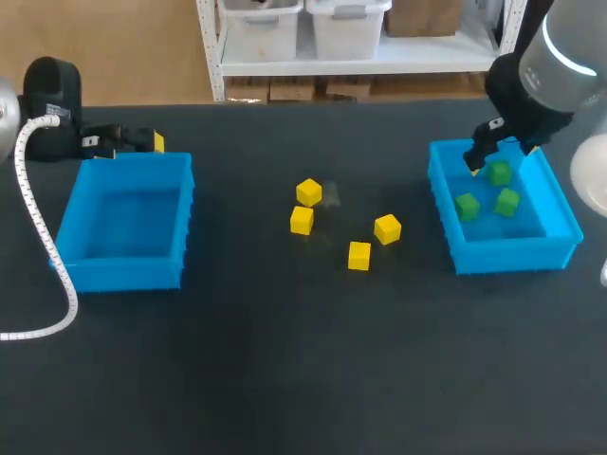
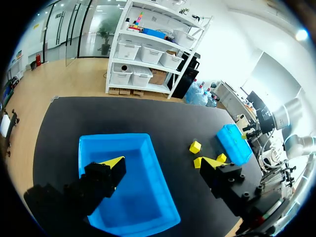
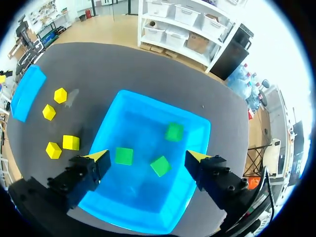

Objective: Put the green cubes in the right bin and the yellow cubes in the left bin.

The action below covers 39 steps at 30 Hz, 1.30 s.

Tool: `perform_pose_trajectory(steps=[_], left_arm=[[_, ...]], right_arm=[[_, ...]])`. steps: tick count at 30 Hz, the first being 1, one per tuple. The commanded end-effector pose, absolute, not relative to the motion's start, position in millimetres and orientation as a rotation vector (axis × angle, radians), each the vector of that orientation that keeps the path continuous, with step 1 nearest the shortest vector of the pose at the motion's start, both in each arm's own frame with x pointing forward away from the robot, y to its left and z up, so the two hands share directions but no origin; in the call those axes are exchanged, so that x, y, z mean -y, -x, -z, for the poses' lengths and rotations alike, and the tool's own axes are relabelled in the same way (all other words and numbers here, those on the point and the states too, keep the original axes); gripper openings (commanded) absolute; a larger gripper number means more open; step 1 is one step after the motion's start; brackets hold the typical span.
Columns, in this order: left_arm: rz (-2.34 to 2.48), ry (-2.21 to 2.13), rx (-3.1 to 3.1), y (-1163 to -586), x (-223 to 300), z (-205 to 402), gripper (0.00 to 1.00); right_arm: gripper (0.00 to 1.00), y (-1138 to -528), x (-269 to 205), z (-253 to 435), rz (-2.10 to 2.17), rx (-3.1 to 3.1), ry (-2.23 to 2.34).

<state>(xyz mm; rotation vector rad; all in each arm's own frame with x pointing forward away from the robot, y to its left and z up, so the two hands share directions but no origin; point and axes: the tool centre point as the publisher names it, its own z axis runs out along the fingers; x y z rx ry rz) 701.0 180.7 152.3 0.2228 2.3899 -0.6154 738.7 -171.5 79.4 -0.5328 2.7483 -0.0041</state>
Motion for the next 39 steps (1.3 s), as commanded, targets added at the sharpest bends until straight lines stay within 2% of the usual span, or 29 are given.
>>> perform_pose_trajectory(steps=[1,16,24,39], left_arm=[[0.626,-0.228,-2.381,-701,-183,-151,1.00],[0.626,-0.228,-2.381,-701,-183,-151,1.00],[0.514,-0.414,-2.414,-731,-174,-160,1.00],[0.411,-0.747,-2.464,-768,-124,-174,1.00]], right_arm=[[1.00,-737,172,-79,0.005,-2.745,0.531],[1.00,-737,172,-79,0.005,-2.745,0.531],[1.00,-737,172,-79,0.005,-2.745,0.531],[1.00,-737,172,-79,0.005,-2.745,0.531]])
